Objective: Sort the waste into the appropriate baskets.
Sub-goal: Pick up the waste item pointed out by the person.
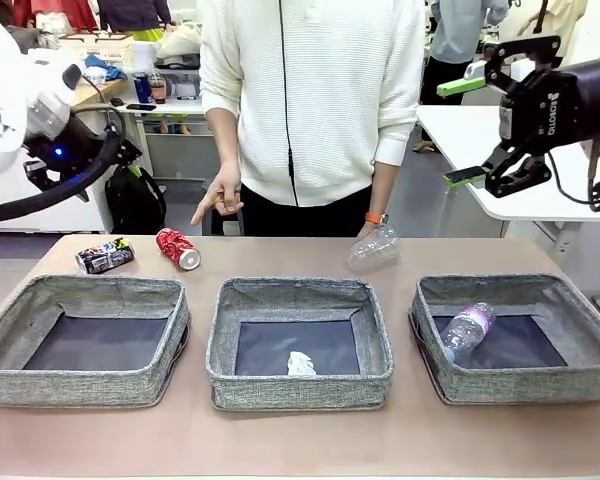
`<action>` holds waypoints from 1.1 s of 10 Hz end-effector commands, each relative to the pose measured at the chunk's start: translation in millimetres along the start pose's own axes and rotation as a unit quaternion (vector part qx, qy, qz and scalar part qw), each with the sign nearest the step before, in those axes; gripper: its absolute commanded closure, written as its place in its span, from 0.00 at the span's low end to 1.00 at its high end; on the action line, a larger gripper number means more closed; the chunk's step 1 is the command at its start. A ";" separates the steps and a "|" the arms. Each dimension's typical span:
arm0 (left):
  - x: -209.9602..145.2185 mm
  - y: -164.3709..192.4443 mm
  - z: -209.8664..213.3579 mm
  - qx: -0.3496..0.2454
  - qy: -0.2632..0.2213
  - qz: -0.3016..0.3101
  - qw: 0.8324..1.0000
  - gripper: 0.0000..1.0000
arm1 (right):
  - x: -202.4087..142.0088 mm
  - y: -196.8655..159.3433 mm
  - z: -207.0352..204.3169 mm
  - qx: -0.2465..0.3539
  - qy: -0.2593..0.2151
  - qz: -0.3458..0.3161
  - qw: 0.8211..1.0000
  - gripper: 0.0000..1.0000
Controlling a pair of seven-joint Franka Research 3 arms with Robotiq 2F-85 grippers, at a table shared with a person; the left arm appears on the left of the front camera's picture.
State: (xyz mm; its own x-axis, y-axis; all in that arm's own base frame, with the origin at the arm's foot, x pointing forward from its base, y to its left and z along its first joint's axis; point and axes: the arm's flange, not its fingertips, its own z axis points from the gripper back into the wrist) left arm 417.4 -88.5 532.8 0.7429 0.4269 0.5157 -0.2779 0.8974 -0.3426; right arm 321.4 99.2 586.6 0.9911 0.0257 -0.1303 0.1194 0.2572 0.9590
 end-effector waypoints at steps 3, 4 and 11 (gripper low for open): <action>38.1 -1.5 -101.7 0.022 0.165 -0.005 0.986 0.00 | -1.2 1.2 -1.0 0.014 0.001 -0.002 1.000 0.00; 45.1 -1.9 -124.9 0.014 0.203 -0.005 0.979 0.00 | -1.2 1.2 -1.0 0.014 0.001 -0.002 1.000 0.00; 78.9 -8.1 -243.0 0.054 0.259 0.056 0.963 0.00 | -1.2 1.2 -1.0 0.014 0.001 -0.002 1.000 0.00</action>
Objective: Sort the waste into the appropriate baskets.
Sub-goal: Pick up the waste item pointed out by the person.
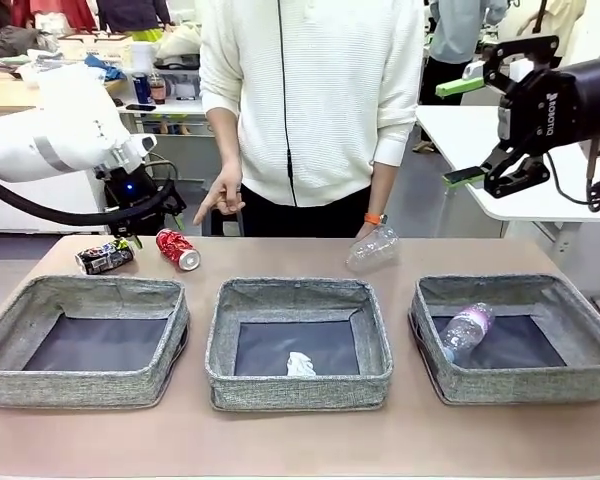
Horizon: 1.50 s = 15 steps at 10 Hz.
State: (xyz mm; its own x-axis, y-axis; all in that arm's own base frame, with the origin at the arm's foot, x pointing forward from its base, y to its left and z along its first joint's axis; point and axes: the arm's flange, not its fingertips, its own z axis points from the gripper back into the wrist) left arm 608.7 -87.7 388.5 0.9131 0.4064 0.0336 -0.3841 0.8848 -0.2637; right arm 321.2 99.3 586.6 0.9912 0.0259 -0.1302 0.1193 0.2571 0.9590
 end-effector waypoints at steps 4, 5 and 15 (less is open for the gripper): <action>42.7 0.1 -45.0 -0.022 -0.001 0.045 0.999 0.00 | -0.9 1.2 -0.8 0.014 0.001 -0.002 1.000 0.00; 45.3 -1.5 -49.6 -0.016 -0.008 0.055 0.998 0.00 | -0.9 1.2 -0.8 0.014 0.001 -0.002 1.000 0.00; 45.1 -10.6 -71.5 0.044 0.001 0.055 0.998 0.58 | -0.9 1.2 -0.8 0.014 0.001 -0.002 1.000 0.00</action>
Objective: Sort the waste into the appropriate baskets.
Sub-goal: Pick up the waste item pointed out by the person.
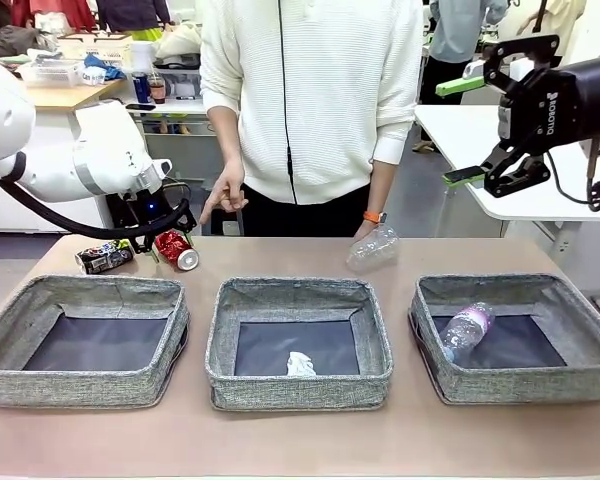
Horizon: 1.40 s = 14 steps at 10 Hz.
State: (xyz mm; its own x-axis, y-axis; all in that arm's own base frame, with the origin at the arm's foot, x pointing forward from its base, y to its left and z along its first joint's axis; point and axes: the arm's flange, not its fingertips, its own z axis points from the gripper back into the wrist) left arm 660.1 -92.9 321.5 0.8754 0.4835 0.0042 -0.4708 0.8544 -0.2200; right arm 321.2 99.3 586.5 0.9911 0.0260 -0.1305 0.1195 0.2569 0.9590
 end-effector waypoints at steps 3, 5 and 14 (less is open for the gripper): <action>0.2 -2.5 4.1 0.021 -0.004 0.011 1.000 1.00 | -0.9 1.3 -0.8 0.014 0.001 -0.002 1.000 0.00; -1.3 -1.5 3.0 0.024 -0.002 0.008 1.000 0.94 | -0.9 1.3 -0.8 0.014 0.001 -0.002 1.000 0.00; -15.8 4.7 40.6 0.022 0.007 -0.009 1.000 1.00 | -0.9 1.3 -0.8 0.014 0.001 -0.002 1.000 0.00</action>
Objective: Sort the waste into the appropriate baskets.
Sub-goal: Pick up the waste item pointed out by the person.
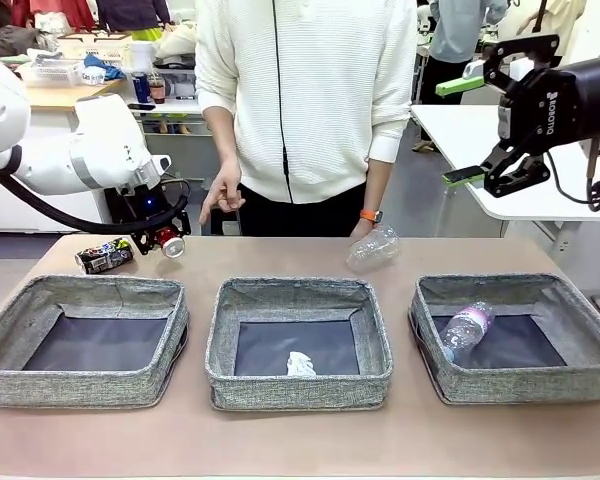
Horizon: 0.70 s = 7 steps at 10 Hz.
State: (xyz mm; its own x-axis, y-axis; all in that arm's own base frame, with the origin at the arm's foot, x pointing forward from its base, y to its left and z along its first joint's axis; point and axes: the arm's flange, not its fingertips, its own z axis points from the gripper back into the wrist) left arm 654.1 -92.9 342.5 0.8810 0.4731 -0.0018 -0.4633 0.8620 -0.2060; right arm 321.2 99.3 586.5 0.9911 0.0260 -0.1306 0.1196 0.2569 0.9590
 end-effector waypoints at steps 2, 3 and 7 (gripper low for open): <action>-46.3 13.6 82.3 0.008 0.014 -0.023 1.000 1.00 | -0.9 1.3 -0.8 0.014 0.001 -0.002 1.000 0.00; -76.2 17.8 120.9 -0.001 0.030 -0.038 0.999 1.00 | -0.9 1.3 -0.8 0.014 0.001 -0.002 1.000 0.00; -254.0 65.2 248.7 -0.025 -0.039 -0.192 0.980 1.00 | -0.9 1.3 -0.8 0.014 0.001 -0.002 1.000 0.00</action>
State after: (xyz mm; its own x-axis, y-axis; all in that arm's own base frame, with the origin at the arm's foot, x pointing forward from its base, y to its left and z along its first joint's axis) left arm 416.5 -126.2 578.2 0.9776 0.2020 0.0588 -0.1837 0.9559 -0.2291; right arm 320.9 99.0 587.1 0.9913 0.0252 -0.1290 0.1183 0.2569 0.9592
